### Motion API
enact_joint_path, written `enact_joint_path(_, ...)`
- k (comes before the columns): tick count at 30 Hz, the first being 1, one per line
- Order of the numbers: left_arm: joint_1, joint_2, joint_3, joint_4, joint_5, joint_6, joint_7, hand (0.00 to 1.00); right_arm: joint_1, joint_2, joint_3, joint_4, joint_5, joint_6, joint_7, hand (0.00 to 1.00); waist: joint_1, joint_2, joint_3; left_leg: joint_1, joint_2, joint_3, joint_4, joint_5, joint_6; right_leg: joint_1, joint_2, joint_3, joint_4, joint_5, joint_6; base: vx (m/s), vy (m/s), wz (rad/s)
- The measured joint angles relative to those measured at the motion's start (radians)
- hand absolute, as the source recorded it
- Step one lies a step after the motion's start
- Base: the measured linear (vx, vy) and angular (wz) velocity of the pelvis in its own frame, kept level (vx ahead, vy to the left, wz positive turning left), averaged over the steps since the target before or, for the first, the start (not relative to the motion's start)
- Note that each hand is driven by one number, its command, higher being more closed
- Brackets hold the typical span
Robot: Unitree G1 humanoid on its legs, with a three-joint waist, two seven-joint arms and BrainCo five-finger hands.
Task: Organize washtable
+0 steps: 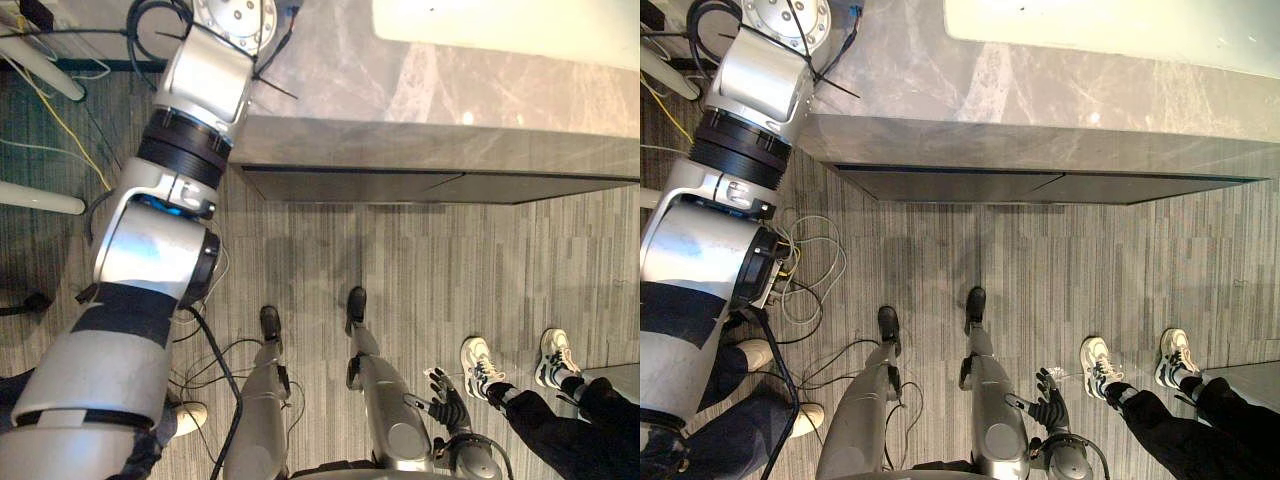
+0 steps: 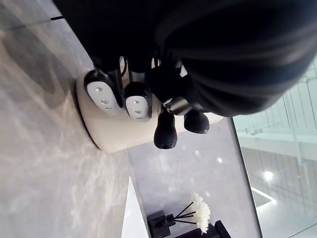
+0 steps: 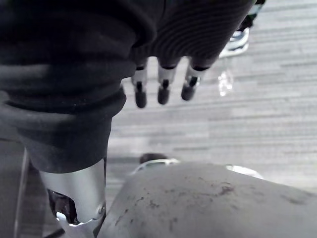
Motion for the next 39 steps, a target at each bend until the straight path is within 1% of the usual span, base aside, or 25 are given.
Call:
enact_joint_path(4,-0.034,0.013,-0.022,0.0,-0.024,-0.001,0.0,1.0,0.0,-0.001,0.0,0.0,0.001,-0.002,0.0,0.0,0.0,-0.002,0.001,-0.019,0.0,0.003,0.0,0.001,-0.001,-0.02,-0.001,0.003,0.001,0.003,0.001,0.0,0.0,0.0)
enact_joint_path(6,-0.058,0.019,-0.028,0.0,-0.024,-0.001,0.0,1.0,0.0,0.002,0.001,0.0,0.003,-0.002,0.0,0.0,0.001,-0.01,0.005,-0.026,0.001,0.009,0.001,0.001,-0.001,-0.03,-0.001,0.009,0.001,0.006,0.002,0.0,-0.006,-0.06)
enact_joint_path(14,-0.146,0.026,-0.066,0.03,-0.025,-0.002,-0.004,1.0,0.012,0.002,0.0,-0.02,0.036,-0.01,0.001,0.0,0.003,-0.012,0.006,-0.079,0.004,0.016,0.016,0.0,-0.001,-0.078,-0.002,0.018,0.0,0.024,0.012,0.0,-0.001,-0.01)
enact_joint_path(15,-0.16,0.026,-0.066,0.03,-0.025,-0.002,-0.006,1.0,0.021,0.001,0.0,-0.032,0.038,-0.012,0.001,0.0,0.005,-0.012,0.006,-0.09,0.009,0.018,0.019,0.0,-0.001,-0.089,-0.002,0.023,0.0,0.034,0.025,-0.01,-0.001,-0.05)
enact_joint_path(18,-0.186,0.026,-0.067,0.03,-0.025,-0.004,-0.022,1.0,0.04,0.002,0.001,-0.06,0.038,-0.011,0.001,0.0,0.005,-0.012,0.005,-0.113,0.022,0.019,0.026,0.001,-0.002,-0.107,0.007,0.031,-0.003,0.064,0.036,-0.02,0.011,-0.05)
enact_joint_path(20,-0.186,0.026,-0.07,0.03,-0.025,-0.012,-0.023,1.0,0.047,0.001,0.001,-0.07,0.039,-0.012,0.002,0.0,0.005,-0.012,0.005,-0.117,0.028,0.02,0.026,0.003,0.0,-0.114,0.01,0.038,-0.003,0.082,0.054,-0.02,0.011,-0.08)
enact_joint_path(23,-0.196,0.025,-0.073,0.031,-0.025,-0.012,-0.024,1.0,0.051,0.0,0.002,-0.077,0.039,-0.012,0.002,0.0,0.006,-0.011,0.005,-0.124,0.037,0.021,0.02,0.011,0.006,-0.127,0.02,0.039,-0.005,0.117,0.062,-0.01,0.018,-0.08)
enact_joint_path(25,-0.199,0.018,-0.073,0.031,-0.025,-0.012,-0.024,1.0,0.066,0.0,0.013,-0.104,0.039,-0.012,0.003,0.0,0.006,-0.011,0.004,-0.125,0.037,0.022,0.011,0.019,0.01,-0.131,0.02,0.039,-0.005,0.122,0.061,0.0,0.0,0.0)
enact_joint_path(26,-0.204,0.016,-0.071,0.031,-0.025,-0.012,-0.024,1.0,0.076,-0.003,0.017,-0.114,0.04,-0.013,0.006,0.0,0.008,-0.009,0.003,-0.129,0.038,0.021,0.009,0.023,0.011,-0.137,0.021,0.039,-0.006,0.13,0.055,0.0,0.0,0.0)
enact_joint_path(31,-0.204,0.011,-0.058,0.032,-0.025,-0.013,-0.023,1.0,0.083,-0.005,0.019,-0.131,0.051,-0.013,0.023,0.0,0.007,-0.008,0.001,-0.146,0.04,0.024,0.032,0.024,0.013,-0.142,0.021,0.041,-0.006,0.131,0.054,0.0,0.013,0.01)
enact_joint_path(33,-0.202,0.01,-0.056,0.035,-0.025,-0.013,-0.023,1.0,0.087,-0.011,0.029,-0.14,0.051,-0.013,0.023,0.0,0.007,-0.006,-0.014,-0.166,0.042,0.024,0.042,0.024,0.013,-0.157,0.022,0.041,-0.006,0.132,0.054,0.0,0.0,0.0)
enact_joint_path(36,-0.191,-0.006,-0.055,0.045,-0.025,-0.013,-0.024,1.0,0.087,-0.018,0.037,-0.146,0.054,-0.014,0.023,0.0,0.01,-0.006,-0.016,-0.176,0.052,0.025,0.067,0.019,0.013,-0.155,0.028,0.043,-0.006,0.133,0.053,-0.02,0.007,-0.02)
enact_joint_path(39,-0.129,-0.026,-0.045,0.045,-0.026,-0.014,-0.024,1.0,0.087,-0.018,0.037,-0.145,0.073,-0.013,0.023,0.0,0.014,0.006,-0.047,-0.185,0.062,0.023,0.082,0.018,0.011,-0.157,0.036,0.044,-0.006,0.133,0.052,-0.01,0.0,-0.01)
